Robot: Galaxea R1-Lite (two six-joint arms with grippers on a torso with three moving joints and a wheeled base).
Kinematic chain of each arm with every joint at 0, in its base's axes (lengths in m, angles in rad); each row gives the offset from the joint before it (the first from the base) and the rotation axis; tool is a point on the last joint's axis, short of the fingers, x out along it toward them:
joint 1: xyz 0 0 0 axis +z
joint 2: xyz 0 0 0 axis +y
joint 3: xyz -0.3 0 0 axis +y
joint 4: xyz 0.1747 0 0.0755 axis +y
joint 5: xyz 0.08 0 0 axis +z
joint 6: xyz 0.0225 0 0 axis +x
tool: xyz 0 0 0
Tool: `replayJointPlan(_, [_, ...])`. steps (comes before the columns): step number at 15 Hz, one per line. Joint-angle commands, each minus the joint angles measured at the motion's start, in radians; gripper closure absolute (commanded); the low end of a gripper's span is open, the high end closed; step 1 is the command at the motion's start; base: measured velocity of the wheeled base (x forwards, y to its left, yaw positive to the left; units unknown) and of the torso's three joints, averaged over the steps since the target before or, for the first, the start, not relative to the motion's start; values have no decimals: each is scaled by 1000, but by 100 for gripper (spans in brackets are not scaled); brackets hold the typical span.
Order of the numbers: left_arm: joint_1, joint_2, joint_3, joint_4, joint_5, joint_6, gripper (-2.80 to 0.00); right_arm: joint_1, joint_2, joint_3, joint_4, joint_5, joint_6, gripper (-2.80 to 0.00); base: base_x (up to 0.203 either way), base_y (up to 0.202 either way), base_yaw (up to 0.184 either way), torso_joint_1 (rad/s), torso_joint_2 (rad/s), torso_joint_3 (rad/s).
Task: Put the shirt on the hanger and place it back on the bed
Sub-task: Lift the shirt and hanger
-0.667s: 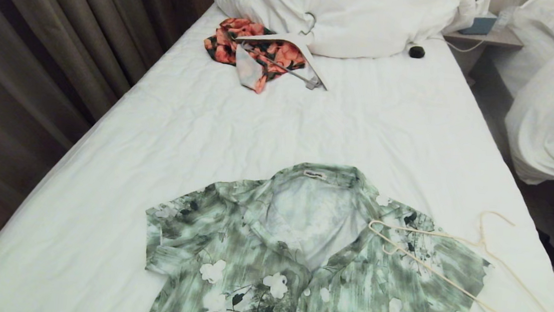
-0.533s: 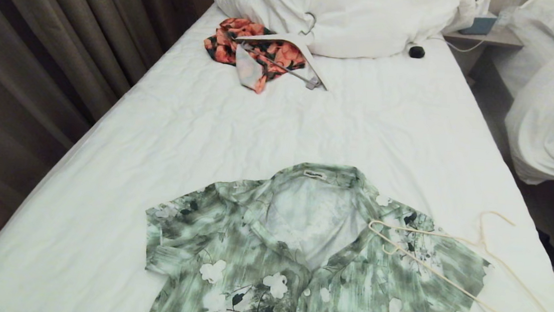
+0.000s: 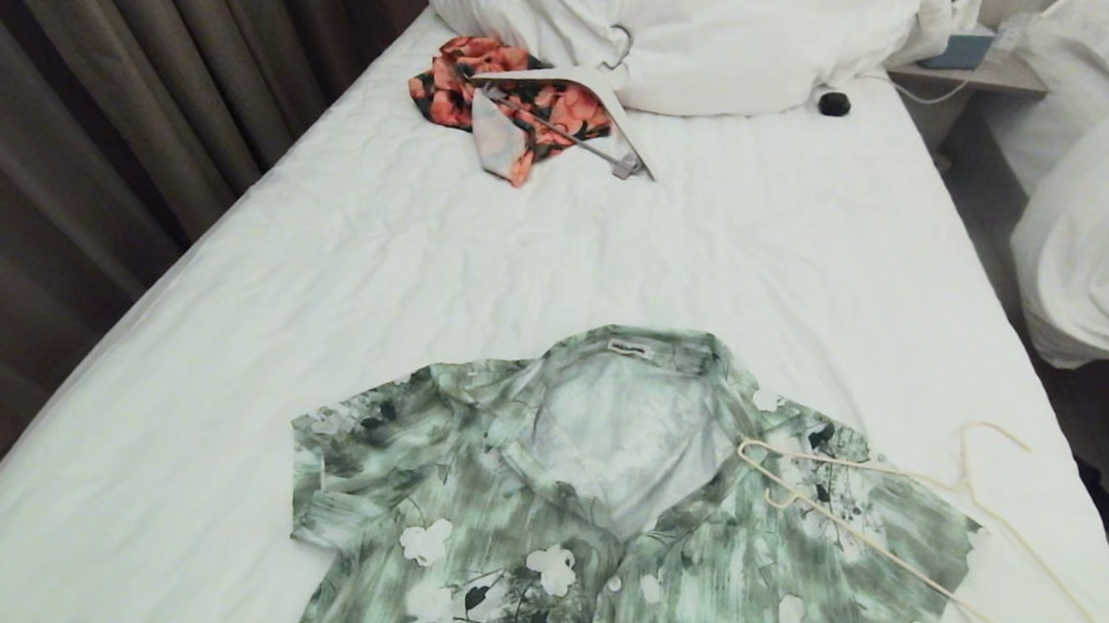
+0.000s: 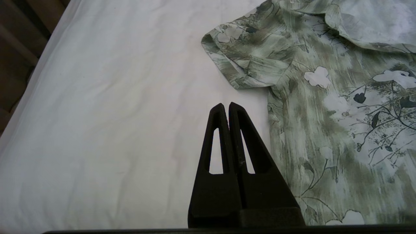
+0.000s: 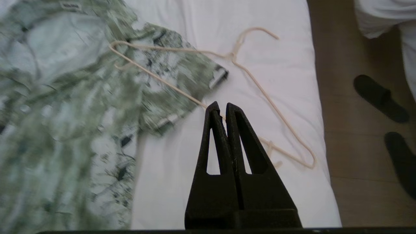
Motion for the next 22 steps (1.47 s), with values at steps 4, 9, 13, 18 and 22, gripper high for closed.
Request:
replayJointPlan(4, [0,1,0,0,0,0,0,28,441,-183,7,2,117,0,0,0,0,0,0,0])
replayJointPlan(9, [0,1,0,0,0,0,0,-21,895,-454,78,69,188,0,0,0,0,0,0,0])
replayJointPlan(13, [0,1,0,0,0,0,0,-242,1216,-660,228,329,169,0,0,0,0,0,0,0])
replayJointPlan(18, [0,1,0,0,0,0,0,-500,1510,-770,345,589,-26,0,0,0,0,0,0,0])
replayJointPlan(22, [0,1,1,0,0,0,0,-666,1705,-984,710,831,-373,0,0,0,0,0,0,0])
